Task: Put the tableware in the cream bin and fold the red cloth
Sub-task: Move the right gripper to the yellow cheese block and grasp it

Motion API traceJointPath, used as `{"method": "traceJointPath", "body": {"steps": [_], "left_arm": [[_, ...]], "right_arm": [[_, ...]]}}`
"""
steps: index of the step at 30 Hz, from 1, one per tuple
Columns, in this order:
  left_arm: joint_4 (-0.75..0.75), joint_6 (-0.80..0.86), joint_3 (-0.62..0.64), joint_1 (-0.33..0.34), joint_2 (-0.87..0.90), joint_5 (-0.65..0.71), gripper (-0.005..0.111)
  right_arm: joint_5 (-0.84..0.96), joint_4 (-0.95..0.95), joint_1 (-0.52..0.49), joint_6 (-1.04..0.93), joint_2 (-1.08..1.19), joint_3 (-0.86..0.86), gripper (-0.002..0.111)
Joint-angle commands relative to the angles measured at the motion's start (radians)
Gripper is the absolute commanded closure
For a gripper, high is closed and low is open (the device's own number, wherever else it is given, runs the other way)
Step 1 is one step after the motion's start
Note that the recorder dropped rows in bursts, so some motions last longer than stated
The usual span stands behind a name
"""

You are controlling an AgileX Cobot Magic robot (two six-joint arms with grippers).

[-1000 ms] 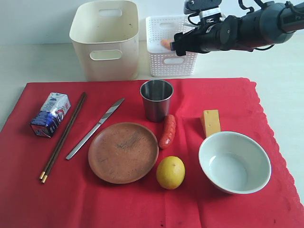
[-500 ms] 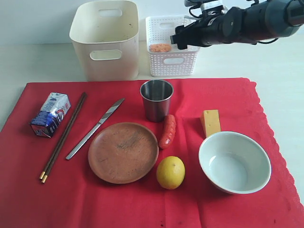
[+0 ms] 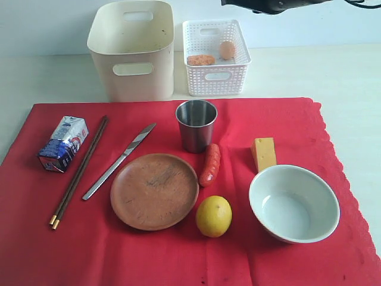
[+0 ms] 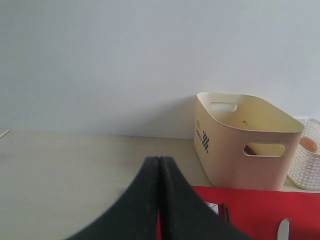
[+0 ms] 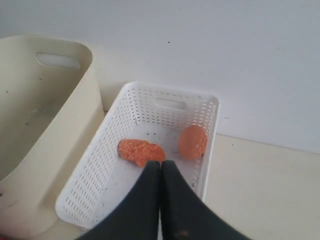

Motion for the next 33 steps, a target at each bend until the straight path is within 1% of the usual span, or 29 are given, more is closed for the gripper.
{"method": "traceJointPath", "body": {"steps": [1,8,16,23,26,33], "left_arm": [[-0.001,-0.001,-0.002,0.002,-0.006,0.001,0.106],[-0.001,-0.001,-0.002,0.002,-0.006,0.001,0.106],[-0.001,-0.001,-0.002,0.002,-0.006,0.001,0.106],[-0.001,-0.001,-0.002,0.002,-0.006,0.001,0.106],[-0.001,-0.001,-0.002,0.002,-0.006,0.001,0.106],[-0.001,0.001,-0.002,0.002,-0.006,0.001,0.106]], "right_arm": [[-0.090,-0.001,-0.004,0.008,-0.071,0.109,0.108],[-0.185,-0.001,-0.004,0.025,-0.205,0.280,0.108],[-0.198,-0.001,-0.004,0.068,-0.334,0.417,0.108],[-0.215,-0.001,0.000,0.071,-0.400,0.516,0.108],[-0.203,-0.001,0.024,0.067,-0.422,0.555,0.108],[-0.102,-0.036,0.122,0.040,-0.439,0.607,0.108]]}}
